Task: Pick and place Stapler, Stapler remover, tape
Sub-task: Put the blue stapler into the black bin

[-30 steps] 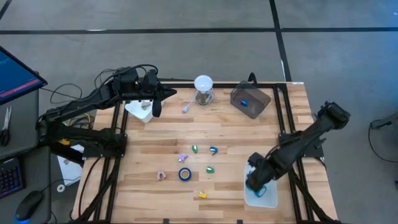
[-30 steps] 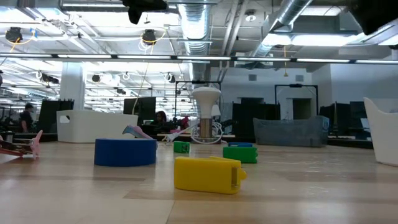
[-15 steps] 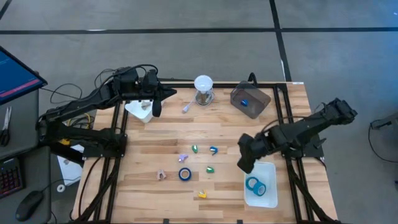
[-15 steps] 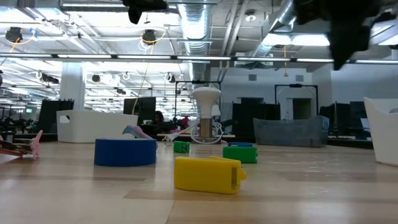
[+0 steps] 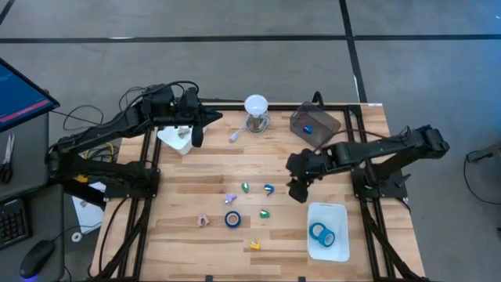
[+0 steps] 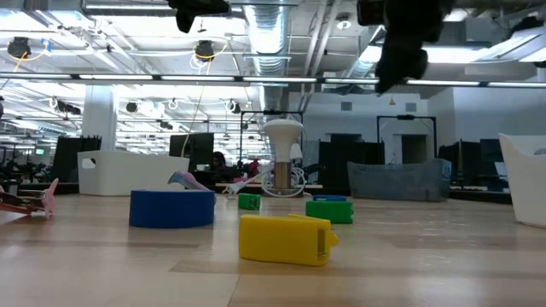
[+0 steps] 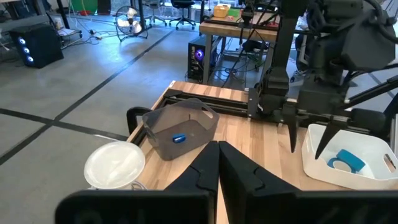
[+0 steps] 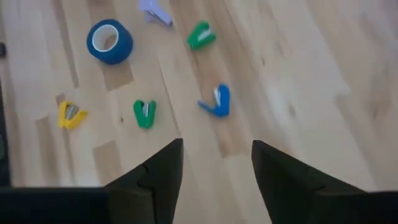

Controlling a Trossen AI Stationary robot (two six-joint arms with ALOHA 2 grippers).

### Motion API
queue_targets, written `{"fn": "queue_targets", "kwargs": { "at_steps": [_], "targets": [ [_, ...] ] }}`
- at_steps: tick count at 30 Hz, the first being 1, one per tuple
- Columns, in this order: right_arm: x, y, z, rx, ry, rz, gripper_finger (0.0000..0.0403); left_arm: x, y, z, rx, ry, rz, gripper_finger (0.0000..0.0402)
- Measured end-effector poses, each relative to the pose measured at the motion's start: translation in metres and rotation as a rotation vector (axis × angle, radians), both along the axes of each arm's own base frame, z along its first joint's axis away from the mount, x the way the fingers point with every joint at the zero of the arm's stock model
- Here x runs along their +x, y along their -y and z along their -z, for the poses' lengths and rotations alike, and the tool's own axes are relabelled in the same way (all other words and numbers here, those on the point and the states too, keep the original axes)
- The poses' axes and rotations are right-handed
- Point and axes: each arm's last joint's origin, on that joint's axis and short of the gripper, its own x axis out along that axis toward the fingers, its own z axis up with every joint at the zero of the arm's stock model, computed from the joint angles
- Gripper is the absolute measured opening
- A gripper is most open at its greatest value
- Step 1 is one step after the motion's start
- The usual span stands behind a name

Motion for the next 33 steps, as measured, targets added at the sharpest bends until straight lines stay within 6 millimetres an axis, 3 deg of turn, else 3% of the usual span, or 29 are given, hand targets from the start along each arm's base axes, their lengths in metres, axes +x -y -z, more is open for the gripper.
{"fn": "queue_targets", "kwargs": {
  "at_steps": [8,20,33],
  "targets": [
    [0.009,0.01,0.004,-0.114,0.012,-0.117,0.0221,0.0,0.0,0.0,0.0,0.0,0.0,0.0003],
    [0.042,0.014,0.064,-0.19,-0.189,-0.29,0.024,0.0,0.0,0.0,0.0,-0.001,0.0,0.0003],
    [0.067,0.013,0.1,-0.214,-0.18,-0.408,0.024,0.0,0.0,0.0,0.0,0.0,0.0,0.0003]
  ]
}}
